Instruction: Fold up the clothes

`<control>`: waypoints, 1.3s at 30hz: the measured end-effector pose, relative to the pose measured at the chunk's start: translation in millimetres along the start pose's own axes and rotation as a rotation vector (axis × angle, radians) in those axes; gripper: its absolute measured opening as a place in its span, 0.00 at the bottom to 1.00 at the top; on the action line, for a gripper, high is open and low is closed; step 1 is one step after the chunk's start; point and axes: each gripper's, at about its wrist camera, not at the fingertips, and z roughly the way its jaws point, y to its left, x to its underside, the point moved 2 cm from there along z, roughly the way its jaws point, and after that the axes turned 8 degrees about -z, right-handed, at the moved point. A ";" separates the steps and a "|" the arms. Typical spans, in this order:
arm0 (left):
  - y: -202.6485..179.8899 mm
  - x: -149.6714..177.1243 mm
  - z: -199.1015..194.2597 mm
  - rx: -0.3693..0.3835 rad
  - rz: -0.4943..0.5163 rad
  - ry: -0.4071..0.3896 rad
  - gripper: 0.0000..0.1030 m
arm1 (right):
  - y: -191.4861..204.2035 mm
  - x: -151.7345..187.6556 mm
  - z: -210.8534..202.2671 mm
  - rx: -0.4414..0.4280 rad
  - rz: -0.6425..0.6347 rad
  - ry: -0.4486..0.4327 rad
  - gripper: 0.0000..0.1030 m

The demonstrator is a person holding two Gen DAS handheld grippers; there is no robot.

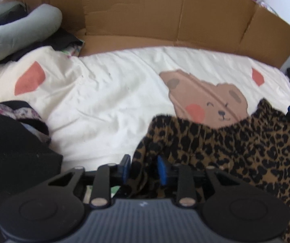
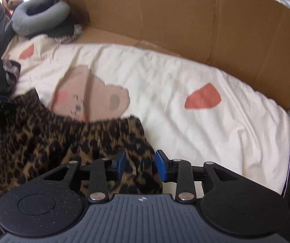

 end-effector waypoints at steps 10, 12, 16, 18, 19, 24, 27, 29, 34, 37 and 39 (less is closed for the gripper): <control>-14.6 -37.4 23.2 0.002 -0.056 -0.052 0.44 | -4.7 -38.2 35.3 0.013 0.110 -0.034 0.41; -18.0 -41.9 32.1 0.004 -0.063 -0.048 0.44 | -2.8 -44.5 44.0 0.011 0.127 -0.033 0.41; -19.6 -40.4 48.9 -0.020 -0.055 -0.019 0.45 | 3.9 -47.9 60.2 0.012 0.118 -0.001 0.43; -19.0 -37.0 53.4 -0.023 -0.056 -0.002 0.45 | 5.8 -44.5 66.7 0.017 0.114 0.026 0.43; -18.6 -35.0 54.1 -0.023 -0.057 0.005 0.45 | 6.4 -42.1 68.1 0.018 0.114 0.037 0.44; -19.7 -22.5 51.4 -0.010 -0.032 0.023 0.45 | 8.3 -33.2 63.7 0.000 0.106 0.064 0.44; -19.9 -14.9 49.2 0.010 -0.012 0.035 0.45 | 10.5 -29.0 59.0 -0.016 0.094 0.070 0.45; -18.5 -12.3 49.4 0.012 -0.008 0.042 0.46 | 12.8 -26.3 57.7 -0.023 0.079 0.076 0.46; -15.4 -23.9 49.5 0.015 -0.073 0.030 0.48 | 15.2 -26.3 60.3 -0.023 0.079 0.085 0.48; -21.2 -33.3 56.1 -0.010 -0.081 0.025 0.50 | 17.2 -28.6 64.5 -0.015 0.083 0.093 0.50; -25.9 -37.7 61.4 -0.018 -0.082 0.031 0.51 | 19.0 -29.5 66.8 -0.009 0.084 0.095 0.51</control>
